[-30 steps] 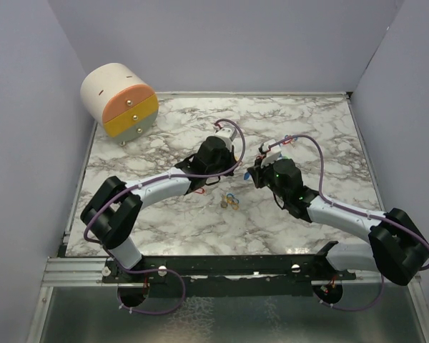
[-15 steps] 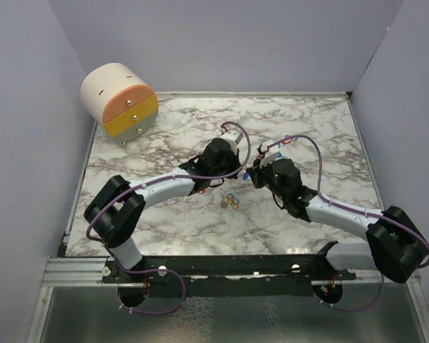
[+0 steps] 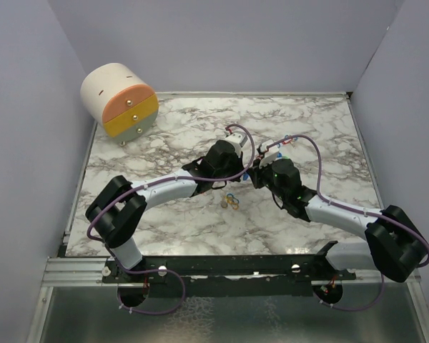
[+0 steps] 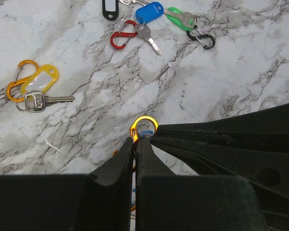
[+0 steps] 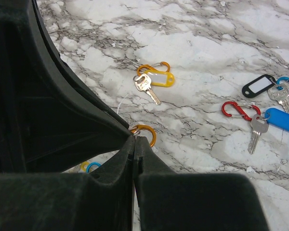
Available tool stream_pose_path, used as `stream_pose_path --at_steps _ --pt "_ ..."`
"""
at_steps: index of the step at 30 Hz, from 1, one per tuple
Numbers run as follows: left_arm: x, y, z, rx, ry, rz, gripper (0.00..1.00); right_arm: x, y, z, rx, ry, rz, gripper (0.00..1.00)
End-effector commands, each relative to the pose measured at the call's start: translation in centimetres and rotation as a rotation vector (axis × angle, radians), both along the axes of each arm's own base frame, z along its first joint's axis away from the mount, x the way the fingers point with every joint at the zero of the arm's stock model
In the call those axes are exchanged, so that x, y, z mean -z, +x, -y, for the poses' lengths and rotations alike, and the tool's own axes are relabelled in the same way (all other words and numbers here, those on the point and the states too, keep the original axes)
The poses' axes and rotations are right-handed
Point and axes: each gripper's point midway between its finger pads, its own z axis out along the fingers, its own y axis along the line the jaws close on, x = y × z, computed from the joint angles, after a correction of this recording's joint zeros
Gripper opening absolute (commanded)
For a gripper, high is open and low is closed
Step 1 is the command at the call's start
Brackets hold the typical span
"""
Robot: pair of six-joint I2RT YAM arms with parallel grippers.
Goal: Put the keys on the keyring
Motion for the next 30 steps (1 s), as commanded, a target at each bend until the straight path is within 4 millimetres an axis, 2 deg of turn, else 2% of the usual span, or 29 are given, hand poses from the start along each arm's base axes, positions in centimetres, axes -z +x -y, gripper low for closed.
stream_pose_path --at_steps 1,30 --pt "-1.1 -0.1 0.8 0.028 -0.008 0.015 0.0 -1.7 0.7 -0.2 0.024 0.032 0.043 0.01" --pt "-3.1 -0.3 0.4 0.015 -0.032 0.052 0.0 -0.7 0.6 0.2 0.043 0.018 0.02 0.01"
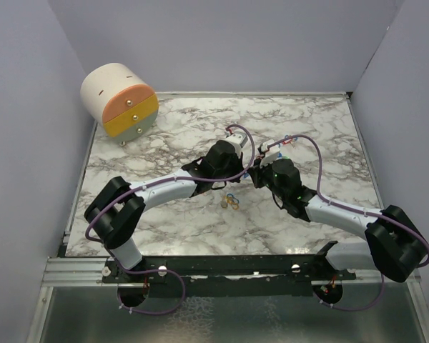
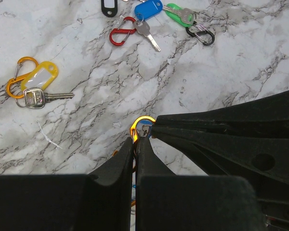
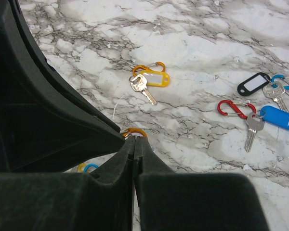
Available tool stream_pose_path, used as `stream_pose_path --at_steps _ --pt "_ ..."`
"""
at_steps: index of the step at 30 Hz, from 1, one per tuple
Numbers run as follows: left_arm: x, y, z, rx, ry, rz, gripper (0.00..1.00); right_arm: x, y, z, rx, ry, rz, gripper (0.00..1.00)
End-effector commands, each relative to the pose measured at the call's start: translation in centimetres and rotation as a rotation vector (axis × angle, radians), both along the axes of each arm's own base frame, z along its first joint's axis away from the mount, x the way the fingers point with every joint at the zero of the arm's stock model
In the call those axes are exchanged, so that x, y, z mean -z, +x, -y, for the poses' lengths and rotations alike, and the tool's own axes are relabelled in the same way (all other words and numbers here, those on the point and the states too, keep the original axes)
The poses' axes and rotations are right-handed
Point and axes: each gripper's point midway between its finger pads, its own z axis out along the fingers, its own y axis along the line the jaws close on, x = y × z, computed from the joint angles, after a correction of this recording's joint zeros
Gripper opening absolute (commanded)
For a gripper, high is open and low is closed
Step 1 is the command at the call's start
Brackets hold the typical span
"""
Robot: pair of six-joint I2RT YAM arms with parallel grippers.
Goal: Put the keys on the keyring
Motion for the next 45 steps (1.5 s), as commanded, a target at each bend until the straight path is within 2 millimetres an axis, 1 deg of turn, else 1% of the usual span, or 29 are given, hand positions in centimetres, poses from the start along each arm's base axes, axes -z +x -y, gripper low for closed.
stream_pose_path --at_steps 1,13,21,24,30,32,38,40,43,45 --pt "-3.0 0.2 0.6 0.01 -0.044 0.058 0.0 -0.7 0.4 -0.1 0.022 0.016 0.019 0.01" --pt "-3.4 -0.3 0.0 0.014 -0.04 0.062 0.0 -0.8 0.5 0.9 0.063 0.002 0.031 0.01" --pt "-3.5 -0.5 -0.2 0.014 -0.035 0.062 0.0 -1.3 0.3 1.3 0.072 0.006 0.046 0.01" --pt "-3.5 -0.4 -0.4 0.009 -0.034 0.065 0.11 -1.5 0.3 1.5 0.077 0.006 0.049 0.01" --pt "-3.7 -0.3 -0.8 -0.01 -0.031 0.071 0.42 -1.6 0.3 1.9 0.094 0.003 0.053 0.01" --pt "-3.8 -0.2 -1.0 -0.023 -0.03 0.074 0.5 -1.6 0.2 2.0 0.097 -0.001 0.054 0.01" --pt "-3.9 0.0 -1.7 -0.057 -0.023 0.081 0.64 -1.8 0.2 2.2 0.104 0.001 0.058 0.01" --pt "-3.8 0.1 -1.8 -0.064 -0.023 0.081 0.65 -1.9 0.2 2.2 0.105 0.002 0.059 0.01" --pt "-3.7 0.3 -2.0 -0.082 -0.028 0.082 0.7 -2.0 0.2 2.2 0.105 0.003 0.061 0.01" --pt "-3.9 0.4 -2.1 -0.086 -0.041 0.09 0.7 -2.0 0.2 2.2 0.103 0.004 0.061 0.01"
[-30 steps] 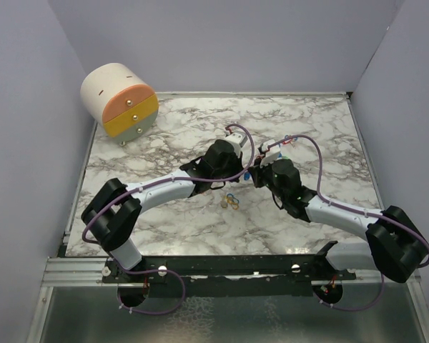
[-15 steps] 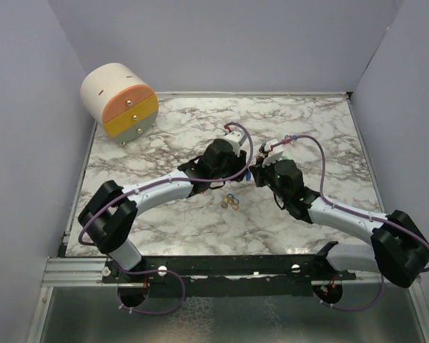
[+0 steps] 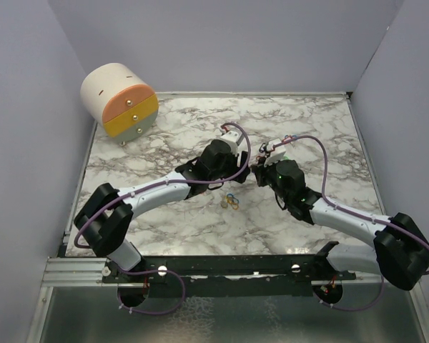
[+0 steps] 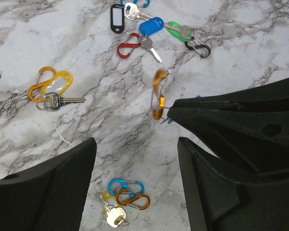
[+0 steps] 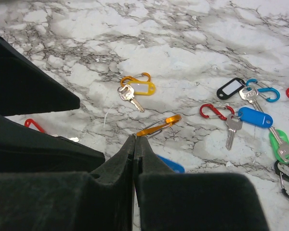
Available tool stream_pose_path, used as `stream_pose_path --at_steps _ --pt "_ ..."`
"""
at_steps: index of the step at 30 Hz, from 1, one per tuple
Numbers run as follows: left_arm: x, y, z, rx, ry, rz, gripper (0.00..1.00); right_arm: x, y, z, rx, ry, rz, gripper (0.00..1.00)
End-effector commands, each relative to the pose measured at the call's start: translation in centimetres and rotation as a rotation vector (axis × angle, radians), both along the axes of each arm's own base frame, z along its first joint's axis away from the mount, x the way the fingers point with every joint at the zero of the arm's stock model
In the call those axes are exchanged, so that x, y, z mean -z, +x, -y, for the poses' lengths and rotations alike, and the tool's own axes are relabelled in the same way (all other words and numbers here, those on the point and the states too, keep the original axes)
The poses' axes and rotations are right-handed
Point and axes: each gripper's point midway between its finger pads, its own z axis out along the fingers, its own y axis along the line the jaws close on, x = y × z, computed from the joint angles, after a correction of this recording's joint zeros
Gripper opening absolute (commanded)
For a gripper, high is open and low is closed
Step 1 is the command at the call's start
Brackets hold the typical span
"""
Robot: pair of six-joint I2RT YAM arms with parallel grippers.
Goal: Put the keys on the keyring
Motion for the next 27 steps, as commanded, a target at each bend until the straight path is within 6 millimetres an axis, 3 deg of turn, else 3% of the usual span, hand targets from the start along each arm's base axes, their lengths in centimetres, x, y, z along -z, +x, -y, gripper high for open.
stream_pose_path --at_steps 1,10,19,27 --pt "-1.0 0.6 -1.2 -0.061 -0.024 0.032 0.71 -0.1 0.1 0.9 0.04 -0.009 0.01 0.01" --pt "-1.5 1.4 -3.5 -0.178 -0.023 0.054 0.73 0.4 0.4 1.3 0.075 -0.021 -0.009 0.01" --pt "-0.4 1.6 -6.7 -0.301 0.026 0.065 0.99 3.3 3.2 2.9 0.262 -0.097 -0.121 0.01" --pt "0.3 1.2 -8.1 -0.33 0.032 0.051 0.99 5.6 4.8 7.0 0.419 -0.116 -0.212 0.01"
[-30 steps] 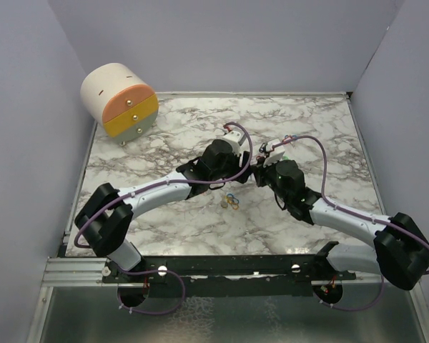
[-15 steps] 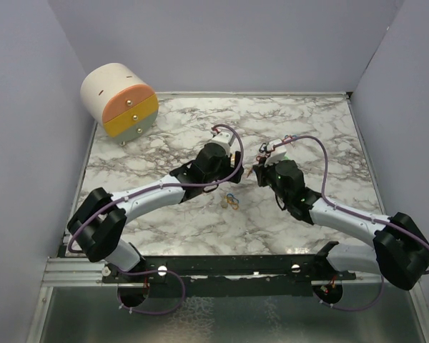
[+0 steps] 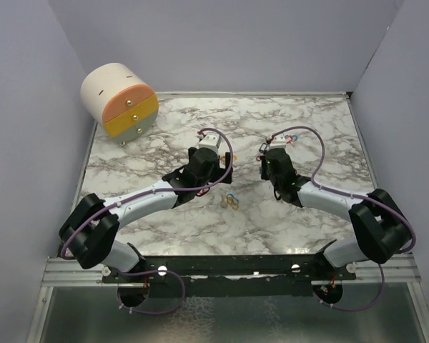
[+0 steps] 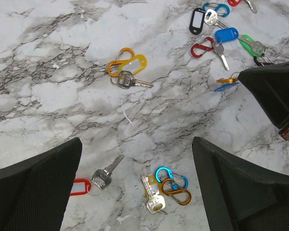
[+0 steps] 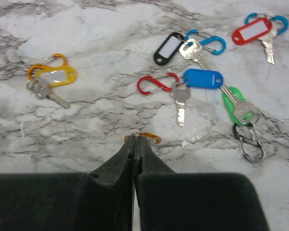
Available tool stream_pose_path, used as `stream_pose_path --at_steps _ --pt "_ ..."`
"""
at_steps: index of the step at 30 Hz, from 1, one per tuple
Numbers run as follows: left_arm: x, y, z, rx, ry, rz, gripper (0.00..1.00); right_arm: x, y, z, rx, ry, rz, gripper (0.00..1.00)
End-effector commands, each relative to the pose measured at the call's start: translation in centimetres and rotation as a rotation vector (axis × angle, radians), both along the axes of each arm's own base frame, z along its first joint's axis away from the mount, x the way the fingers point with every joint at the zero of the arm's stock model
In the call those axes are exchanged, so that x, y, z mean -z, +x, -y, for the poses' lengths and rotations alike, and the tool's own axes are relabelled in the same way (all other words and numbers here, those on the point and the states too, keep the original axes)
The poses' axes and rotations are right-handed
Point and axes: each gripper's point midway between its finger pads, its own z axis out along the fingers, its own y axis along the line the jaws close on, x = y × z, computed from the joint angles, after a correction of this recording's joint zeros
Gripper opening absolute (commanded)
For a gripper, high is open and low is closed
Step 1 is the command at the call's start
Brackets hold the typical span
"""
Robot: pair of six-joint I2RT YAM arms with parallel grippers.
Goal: Put the keys on the keyring
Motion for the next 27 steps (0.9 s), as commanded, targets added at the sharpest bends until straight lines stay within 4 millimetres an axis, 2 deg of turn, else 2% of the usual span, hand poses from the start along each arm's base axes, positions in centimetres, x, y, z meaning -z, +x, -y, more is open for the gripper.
stream_pose_path --at_steps 1,5,6,8,9,10,11,13,19,23,27 --pt "-1.2 0.2 -1.1 -0.054 -0.024 0.03 0.99 0.2 0.9 3.2 0.144 0.005 -0.024 0.01" --pt "-1.1 0.2 -1.2 -0.057 -0.026 0.028 0.99 0.8 0.7 5.4 0.216 0.002 -0.058 0.01" --pt "-1.1 0.3 -1.2 -0.058 -0.027 0.028 0.99 1.0 0.5 5.8 0.235 0.002 -0.066 0.05" --pt "-1.0 0.3 -1.1 -0.058 -0.03 0.026 0.99 0.9 0.4 6.7 0.287 -0.002 -0.065 0.36" --pt "-1.0 0.3 -1.1 -0.059 -0.03 0.025 0.99 0.7 0.4 6.8 0.299 0.003 -0.057 0.47" --pt "-1.0 0.3 -1.0 -0.059 -0.03 0.024 0.99 0.5 0.4 6.7 0.292 0.013 -0.051 0.55" --pt "-1.0 0.4 -1.0 -0.059 -0.03 0.023 0.99 0.2 0.4 6.5 0.283 0.021 -0.042 0.59" --pt "-1.0 0.4 -1.0 -0.061 -0.031 0.023 0.99 -0.5 0.6 6.2 0.253 0.03 -0.019 0.61" --pt "-1.0 0.5 -1.3 -0.077 -0.033 0.029 0.99 -2.2 0.3 3.0 0.043 0.09 0.029 0.64" --pt "-0.6 0.6 -1.6 -0.092 -0.028 0.029 0.99 -1.6 -0.1 0.0 -0.095 0.101 -0.008 0.64" --pt "0.3 0.5 -2.2 -0.105 -0.019 0.014 0.99 -0.6 -1.2 -3.4 -0.222 0.105 -0.055 0.64"
